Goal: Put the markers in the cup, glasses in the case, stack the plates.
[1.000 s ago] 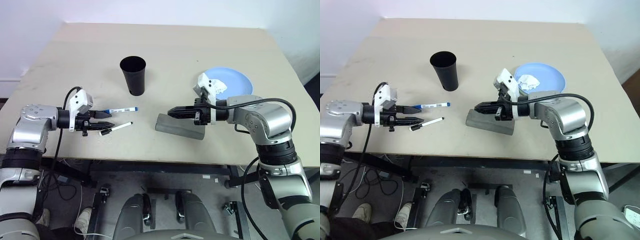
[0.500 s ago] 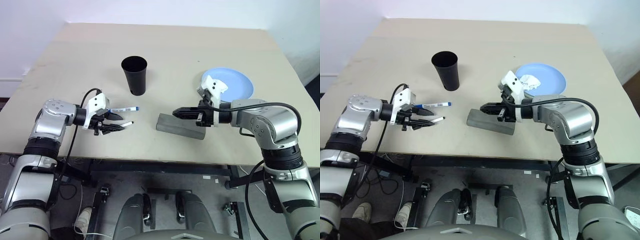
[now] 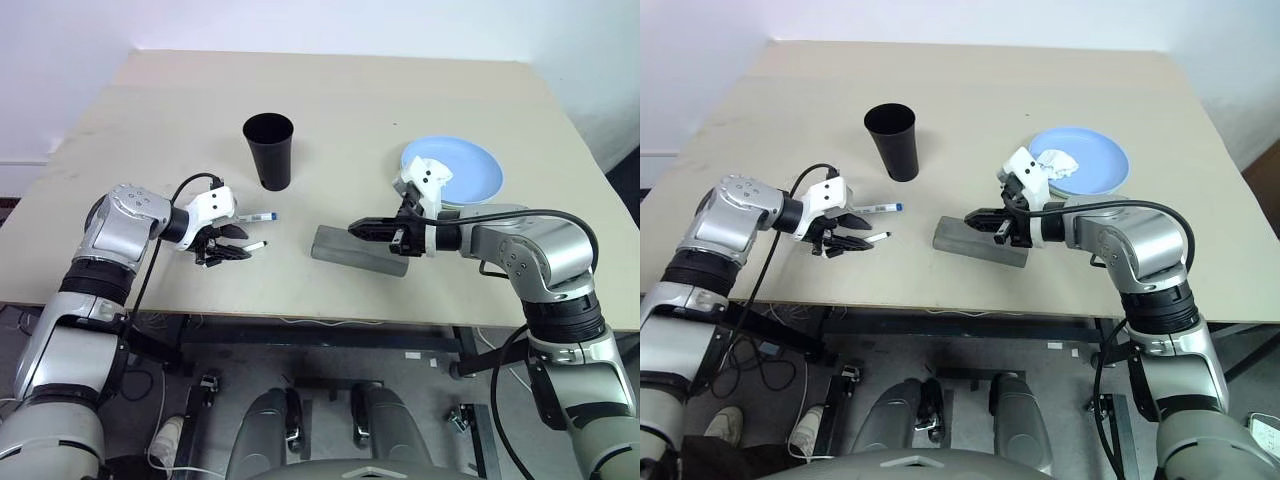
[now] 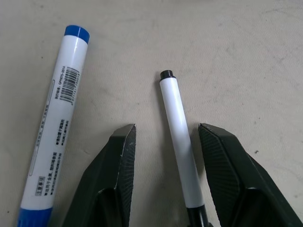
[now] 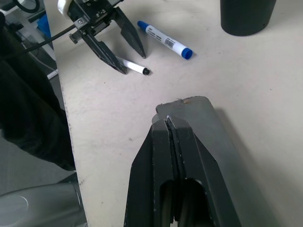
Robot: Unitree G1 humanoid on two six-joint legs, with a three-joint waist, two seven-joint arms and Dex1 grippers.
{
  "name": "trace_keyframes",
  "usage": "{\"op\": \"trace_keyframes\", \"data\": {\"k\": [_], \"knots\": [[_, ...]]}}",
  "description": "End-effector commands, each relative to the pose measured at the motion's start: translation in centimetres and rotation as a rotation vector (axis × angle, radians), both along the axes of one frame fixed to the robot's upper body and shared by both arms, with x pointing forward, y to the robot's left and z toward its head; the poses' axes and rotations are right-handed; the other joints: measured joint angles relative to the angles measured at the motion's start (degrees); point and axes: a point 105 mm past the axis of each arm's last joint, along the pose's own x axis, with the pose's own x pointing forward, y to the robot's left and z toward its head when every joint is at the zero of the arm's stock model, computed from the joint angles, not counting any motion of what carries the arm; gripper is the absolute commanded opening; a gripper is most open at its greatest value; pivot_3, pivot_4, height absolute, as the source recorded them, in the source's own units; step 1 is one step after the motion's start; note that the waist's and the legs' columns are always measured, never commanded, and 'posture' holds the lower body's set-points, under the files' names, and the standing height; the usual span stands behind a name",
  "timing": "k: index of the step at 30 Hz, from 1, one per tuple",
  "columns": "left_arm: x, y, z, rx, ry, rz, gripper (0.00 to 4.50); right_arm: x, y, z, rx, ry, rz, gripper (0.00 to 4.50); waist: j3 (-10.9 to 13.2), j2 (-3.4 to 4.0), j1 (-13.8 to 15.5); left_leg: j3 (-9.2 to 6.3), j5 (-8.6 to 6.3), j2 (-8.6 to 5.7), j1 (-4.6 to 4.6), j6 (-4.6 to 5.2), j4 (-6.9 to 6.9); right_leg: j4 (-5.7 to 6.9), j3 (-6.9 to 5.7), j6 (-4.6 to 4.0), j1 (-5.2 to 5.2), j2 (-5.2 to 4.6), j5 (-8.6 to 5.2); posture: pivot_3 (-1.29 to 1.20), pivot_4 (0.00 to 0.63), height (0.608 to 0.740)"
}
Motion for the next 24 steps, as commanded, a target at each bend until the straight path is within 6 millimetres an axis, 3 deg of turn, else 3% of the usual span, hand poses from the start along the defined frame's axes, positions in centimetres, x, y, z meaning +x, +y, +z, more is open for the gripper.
{"op": "trace_keyframes", "data": {"k": [1, 5, 12, 16, 21, 24], "knots": [[-1.1, 0.8, -1.4, 0.051, 0.088, 0.012, 1.29, 0.3, -0.1, 0.9, 0.007, -0.041, -0.006, 0.0, 0.0, 0.0, 0.0, 0.0, 0.0, 0.01, 0.0, 0.0, 0.0, 0.0, 0.0, 0.0, -0.01, 0.01, 0.0, 0.0, 0.15, 0.71], [-1.8, 1.0, -1.3, 0.047, 0.131, 0.004, 0.03, 0.7, -0.2, 0.5, -0.009, -0.029, -0.028, 0.0, 0.0, 0.0, 0.0, 0.01, 0.01, 0.01, -0.01, -0.01, -0.01, -0.01, 0.01, 0.0, -0.02, 0.01, 0.0, 0.0, 0.15, 0.71], [-1.7, 1.2, 0.7, -0.019, 0.107, 0.029, 0.01, 1.1, -0.1, 0.5, -0.012, -0.025, -0.037, 0.0, 0.0, 0.0, 0.0, 0.0, 0.01, 0.01, -0.03, -0.01, 0.0, -0.01, 0.01, -0.02, -0.04, 0.0, -0.01, 0.0, 0.15, 0.71], [-0.5, -0.1, 4.8, -0.231, -0.013, 0.048, 0.01, 1.1, 0.0, 0.8, 0.009, -0.026, -0.029, 0.0, 0.0, 0.0, 0.1, 0.0, 0.02, 0.01, -0.11, -0.02, 0.0, 0.0, 0.01, -0.03, -0.11, -0.02, -0.01, 0.0, 0.15, 0.71], [1.2, -2.1, 12.0, -0.669, -0.191, 0.109, 0.01, 0.9, 0.3, 1.0, 0.011, -0.039, -0.02, 0.0, 0.0, -0.03, 1.3, -0.03, 0.07, -0.02, -0.14, -0.02, 0.08, -0.01, -0.01, 0.05, -0.05, -0.04, 0.03, 0.0, 0.15, 0.71], [1.7, -2.3, 14.7, -0.831, -0.264, 0.14, 0.01, 0.9, 0.5, 1.3, 0.007, -0.057, -0.01, 0.0, 0.0, -0.03, 1.5, -0.01, 0.1, -0.03, -0.12, -0.04, 0.14, -0.02, -0.01, 0.28, 0.02, 0.0, 0.16, 0.0, 0.15, 0.71]]}}
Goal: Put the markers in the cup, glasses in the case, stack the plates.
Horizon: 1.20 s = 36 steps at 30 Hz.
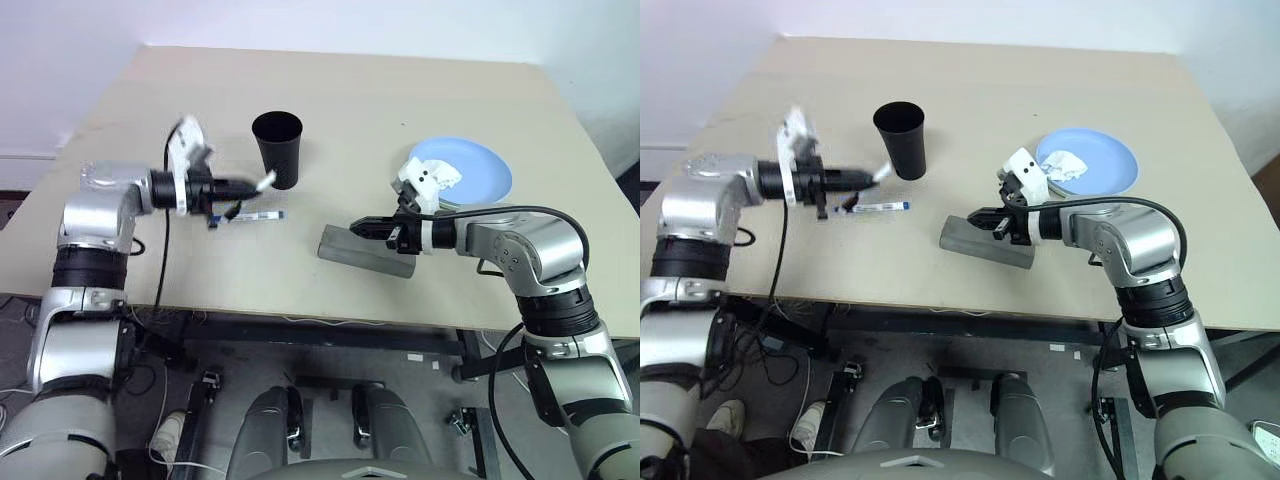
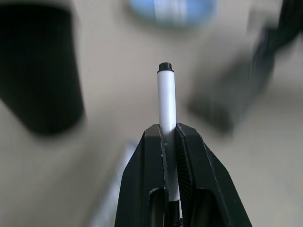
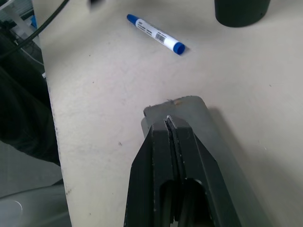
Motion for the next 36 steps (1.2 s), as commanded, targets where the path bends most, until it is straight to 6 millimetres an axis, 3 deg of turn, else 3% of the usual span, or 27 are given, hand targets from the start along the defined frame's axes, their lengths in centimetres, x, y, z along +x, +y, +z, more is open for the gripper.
{"op": "trace_keyframes", "data": {"k": [1, 5, 9, 13, 21, 28, 36], "knots": [[0.1, 0.2, 4.0, -0.177, -0.103, 0.042, 0.01, -0.2, 0.8, 2.0, 0.018, -0.084, 0.035, 0.0, 0.0, 0.0, 0.0, 0.01, 0.01, 0.0, 0.0, 0.0, 0.01, 0.0, 0.0, 0.02, 0.01, 0.02, 0.01, 0.0, 0.15, 0.71], [-0.2, -0.7, 4.7, -0.226, -0.113, 0.017, 0.01, -0.1, 0.8, 2.2, 0.016, -0.088, 0.037, 0.0, 0.0, 0.0, 0.0, 0.01, 0.16, 0.0, 0.04, -0.16, 0.03, 0.03, 0.0, 0.08, 0.06, 0.15, 0.04, 0.0, 0.15, 0.71], [0.6, -1.0, 8.4, -0.435, -0.318, 0.079, 0.01, 0.0, 0.8, 2.3, 0.014, -0.094, 0.032, 0.0, 0.0, -0.04, 0.4, 0.0, 0.2, 0.01, 0.02, -0.14, 0.11, 0.02, -0.01, 0.17, 0.1, 0.17, 0.1, 0.0, 0.15, 0.71], [1.4, -0.9, 10.3, -0.559, -0.414, 0.135, 0.01, 0.2, 0.8, 2.5, 0.021, -0.104, 0.024, 0.0, 0.0, -0.08, 0.3, 0.02, 0.19, -0.01, -0.05, -0.03, 0.33, -0.01, 0.0, 0.27, 0.14, 0.04, 0.25, 0.0, 0.15, 0.71], [3.3, -1.3, 11.9, -0.558, -0.561, 0.249, 0.01, 0.5, 1.0, 2.8, 0.04, -0.119, -0.004, 0.0, 0.0, -0.08, 0.3, 0.03, 0.04, 0.03, -0.04, 0.22, 0.43, 0.01, 0.0, 0.21, 0.15, 0.05, 0.36, 0.0, 0.15, 0.71], [5.5, -0.4, 11.3, -0.586, -0.592, 0.45, 0.01, 1.3, 0.1, 2.7, 0.033, -0.125, -0.07, 0.0, 0.0, -0.08, 0.3, 0.06, -0.05, 0.01, -0.11, 0.38, 0.49, -0.07, 0.01, 0.23, 0.13, 0.0, 0.38, 0.0, 0.15, 0.71], [6.7, -1.9, 9.4, -0.609, -0.506, 0.48, 0.01, 1.5, 0.0, 2.3, 0.022, -0.116, -0.094, 0.0, 0.0, -0.08, 0.3, 0.07, -0.1, 0.01, -0.16, 0.47, 0.49, -0.09, 0.0, 0.23, 0.1, 0.0, 0.38, 0.0, 0.15, 0.71]]}}
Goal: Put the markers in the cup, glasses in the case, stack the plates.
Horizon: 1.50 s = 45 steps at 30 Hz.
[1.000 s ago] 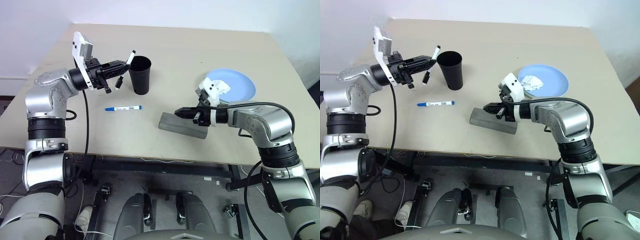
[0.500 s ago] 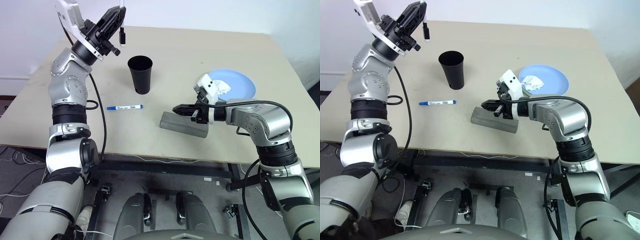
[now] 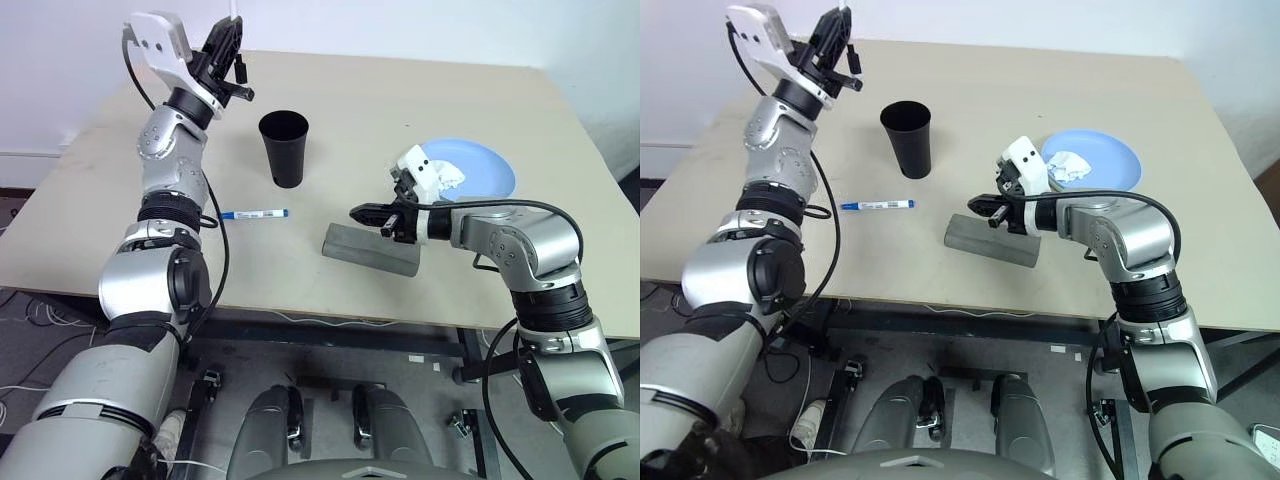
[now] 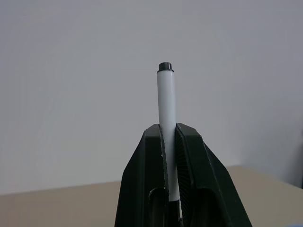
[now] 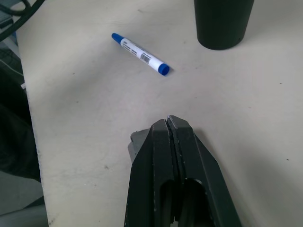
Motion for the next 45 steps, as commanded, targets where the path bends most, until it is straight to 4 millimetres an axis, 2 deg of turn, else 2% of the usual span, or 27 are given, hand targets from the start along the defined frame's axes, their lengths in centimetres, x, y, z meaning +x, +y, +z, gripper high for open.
{"op": "trace_keyframes", "data": {"k": [1, 15, 24, 36, 45], "knots": [[-0.2, -0.4, 1.8, -0.03, -0.047, 0.006, 0.01, 0.2, -0.1, 1.4, 0.009, -0.059, -0.012, 0.0, 0.0, 0.0, -0.1, 0.0, 0.0, 0.0, 0.0, 0.0, 0.0, 0.0, 0.0, 0.0, 0.0, 0.0, 0.0, 0.0, 0.15, 0.71], [0.9, -2.0, -0.6, 0.028, 0.047, 0.056, 0.01, 0.3, -0.9, 0.4, -0.005, -0.039, -0.061, 0.0, 0.0, 0.0, 0.0, 0.0, -0.04, 0.0, -0.01, 0.07, 0.03, -0.01, 0.0, 0.01, 0.0, 0.01, 0.01, 0.0, 0.15, 0.71], [0.7, -3.2, -0.5, 0.049, 0.022, 0.036, 0.01, 0.4, -1.4, 0.3, -0.021, -0.043, -0.082, 0.0, 0.0, 0.0, -0.1, 0.0, -0.04, 0.01, -0.02, 0.07, 0.03, -0.01, 0.0, 0.01, -0.02, 0.01, 0.01, 0.0, 0.15, 0.71], [0.8, -3.3, -1.9, 0.121, 0.029, 0.087, 0.01, 0.3, -1.9, 0.2, -0.028, -0.045, -0.099, 0.0, 0.0, -0.01, 0.0, 0.0, -0.05, 0.0, -0.03, 0.08, 0.03, -0.02, 0.0, 0.01, -0.02, -0.02, 0.01, 0.0, 0.15, 0.71], [0.9, -3.1, -2.0, 0.117, 0.032, 0.096, 3.07, 0.5, -2.2, -0.1, -0.048, -0.048, -0.11, 0.0, 0.0, -0.01, 0.0, 0.0, -0.05, 0.01, -0.04, 0.08, 0.02, -0.02, 0.0, 0.01, -0.05, -0.03, 0.01, 0.0, 0.15, 0.71]]}}
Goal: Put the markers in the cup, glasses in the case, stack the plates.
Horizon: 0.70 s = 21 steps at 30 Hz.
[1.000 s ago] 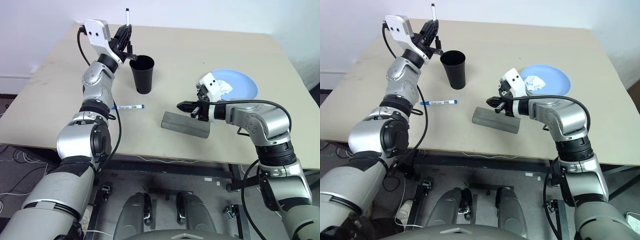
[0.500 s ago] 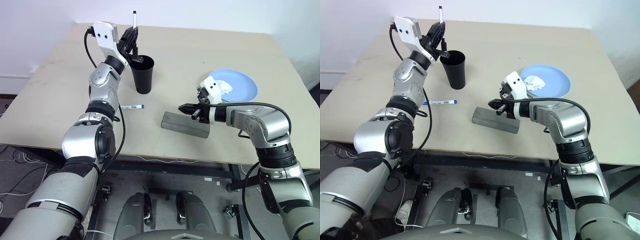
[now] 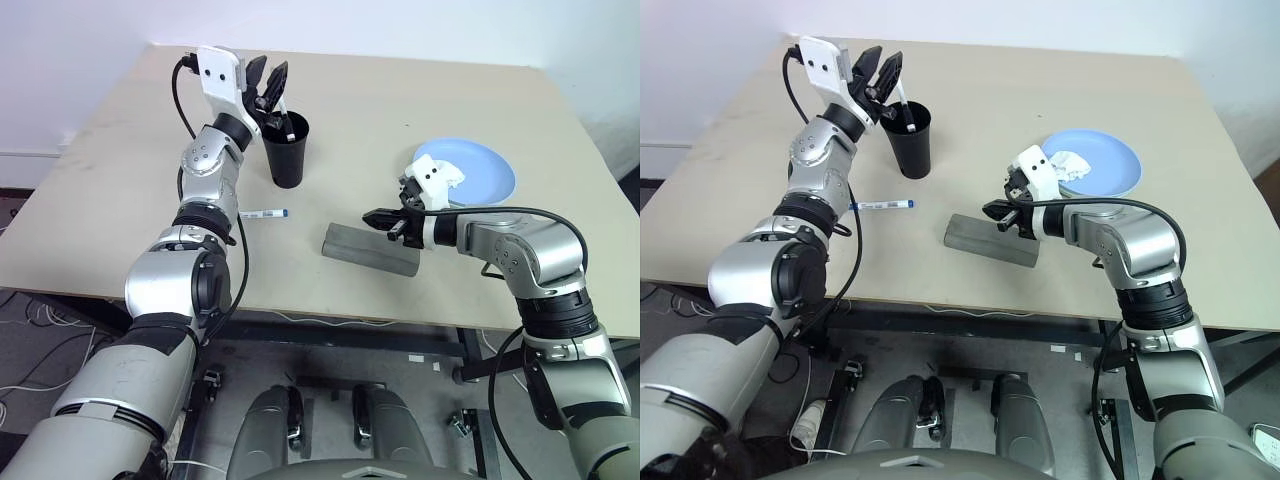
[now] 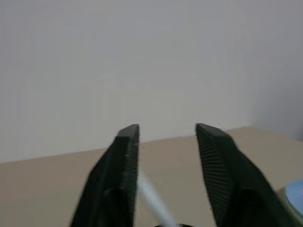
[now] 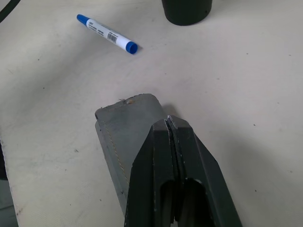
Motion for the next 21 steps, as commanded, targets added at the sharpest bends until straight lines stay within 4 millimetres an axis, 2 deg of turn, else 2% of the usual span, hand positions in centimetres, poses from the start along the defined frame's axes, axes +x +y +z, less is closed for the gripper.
{"op": "trace_keyframes", "data": {"k": [1, 4, 12, 15, 21], "knots": [[-0.3, 0.1, 1.3, 0.001, -0.053, 0.006, 3.42, 0.0, -0.3, 1.4, 0.002, -0.06, -0.002, 0.0, 0.0, 0.0, 0.0, 0.0, 0.0, 0.0, 0.0, 0.0, 0.0, 0.0, 0.0, 0.0, 0.0, 0.0, 0.0, 0.0, 0.15, 0.71], [-0.4, 0.1, 1.3, 0.001, -0.057, -0.01, 4.42, -0.1, -0.3, 1.4, 0.004, -0.06, -0.001, 0.0, 0.0, 0.0, 0.0, 0.0, 0.0, 0.0, 0.0, 0.0, 0.0, 0.0, 0.0, 0.0, 0.0, -0.01, 0.0, 0.0, 0.15, 0.71], [-0.7, 0.1, 1.3, 0.025, -0.073, -0.032, 4.42, -0.1, -0.3, 1.5, 0.009, -0.064, 0.003, 0.0, 0.0, 0.0, 0.0, 0.0, -0.01, 0.0, -0.01, 0.0, 0.0, -0.01, 0.0, 0.0, -0.01, -0.01, 0.0, 0.0, 0.15, 0.71], [-0.7, 0.1, 0.7, 0.105, -0.044, -0.075, 4.42, 0.0, -0.1, 1.6, 0.014, -0.069, 0.005, 0.0, 0.0, 0.0, 0.0, 0.0, -0.01, 0.0, -0.01, 0.0, 0.0, -0.01, 0.0, 0.0, -0.02, -0.01, 0.0, 0.0, 0.15, 0.71], [-1.8, 1.9, 0.4, 0.206, -0.009, -0.217, 4.42, -0.1, 0.2, 1.8, 0.055, -0.057, 0.007, 0.0, 0.0, 0.01, -0.4, 0.0, -0.01, 0.02, -0.01, 0.0, -0.01, -0.01, 0.0, -0.01, -0.05, 0.02, 0.0, 0.0, 0.15, 0.71]]}}
